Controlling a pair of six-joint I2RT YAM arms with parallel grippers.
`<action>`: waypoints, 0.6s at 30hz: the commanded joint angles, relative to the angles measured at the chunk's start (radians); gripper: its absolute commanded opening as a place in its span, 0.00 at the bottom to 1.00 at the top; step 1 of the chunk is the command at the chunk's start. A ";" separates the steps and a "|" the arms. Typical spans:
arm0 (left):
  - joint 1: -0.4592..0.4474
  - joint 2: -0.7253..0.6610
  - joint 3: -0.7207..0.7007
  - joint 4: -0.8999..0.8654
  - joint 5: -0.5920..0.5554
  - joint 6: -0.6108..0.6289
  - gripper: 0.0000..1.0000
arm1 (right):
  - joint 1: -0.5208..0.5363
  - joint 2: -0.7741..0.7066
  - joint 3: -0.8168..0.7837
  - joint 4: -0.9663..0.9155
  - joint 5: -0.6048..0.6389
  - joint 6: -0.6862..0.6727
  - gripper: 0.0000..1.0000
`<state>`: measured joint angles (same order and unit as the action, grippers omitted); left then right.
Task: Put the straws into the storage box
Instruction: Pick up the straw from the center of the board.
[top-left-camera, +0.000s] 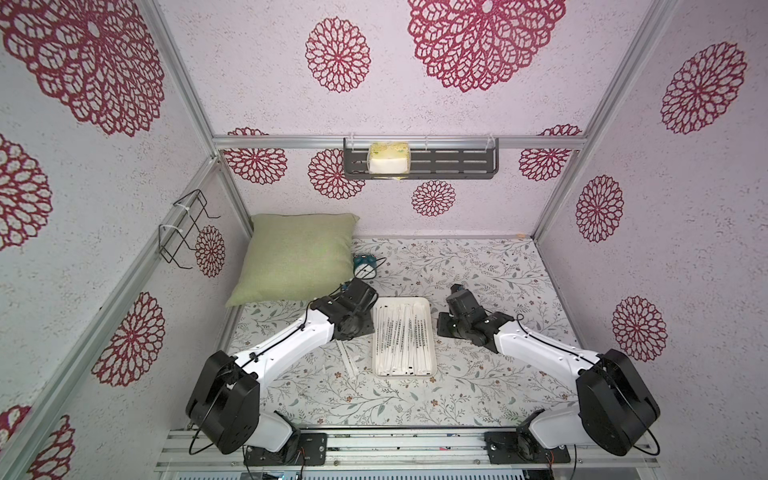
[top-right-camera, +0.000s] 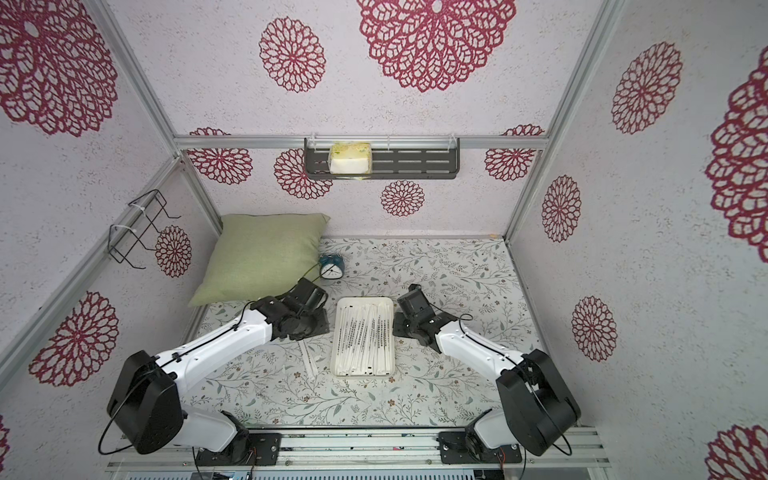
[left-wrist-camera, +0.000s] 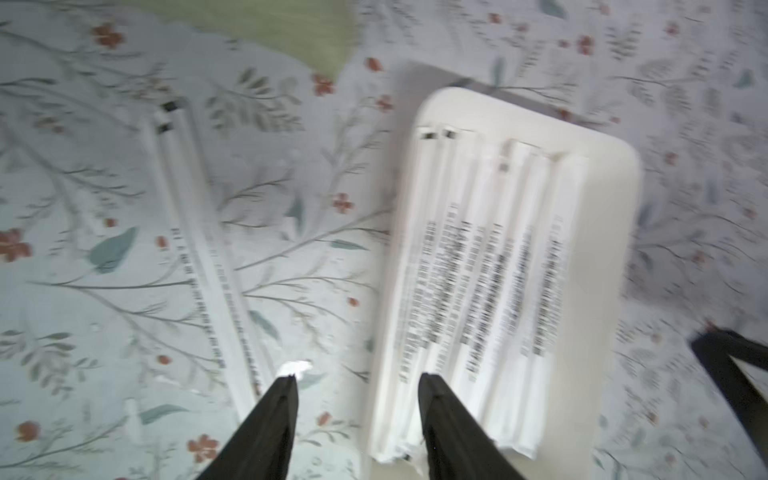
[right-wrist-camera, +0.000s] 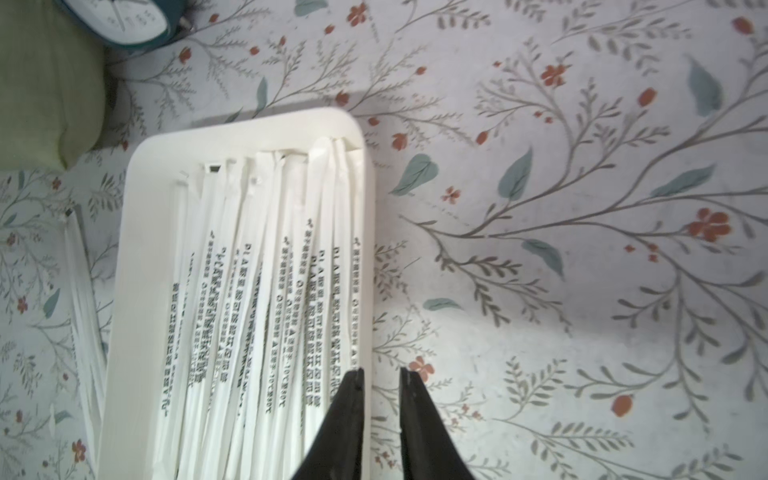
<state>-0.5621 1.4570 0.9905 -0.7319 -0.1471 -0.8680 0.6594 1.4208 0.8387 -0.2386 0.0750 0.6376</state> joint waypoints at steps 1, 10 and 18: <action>0.040 -0.012 -0.069 0.015 0.001 0.007 0.51 | 0.024 0.025 0.026 -0.003 0.017 0.029 0.23; 0.100 0.071 -0.140 0.106 0.052 0.056 0.31 | 0.049 0.046 0.042 -0.005 0.029 0.039 0.23; 0.126 0.098 -0.201 0.082 0.023 0.073 0.19 | 0.051 0.056 0.048 -0.007 0.029 0.033 0.23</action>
<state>-0.4492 1.5639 0.8085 -0.6411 -0.1043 -0.8089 0.7040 1.4742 0.8509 -0.2371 0.0792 0.6567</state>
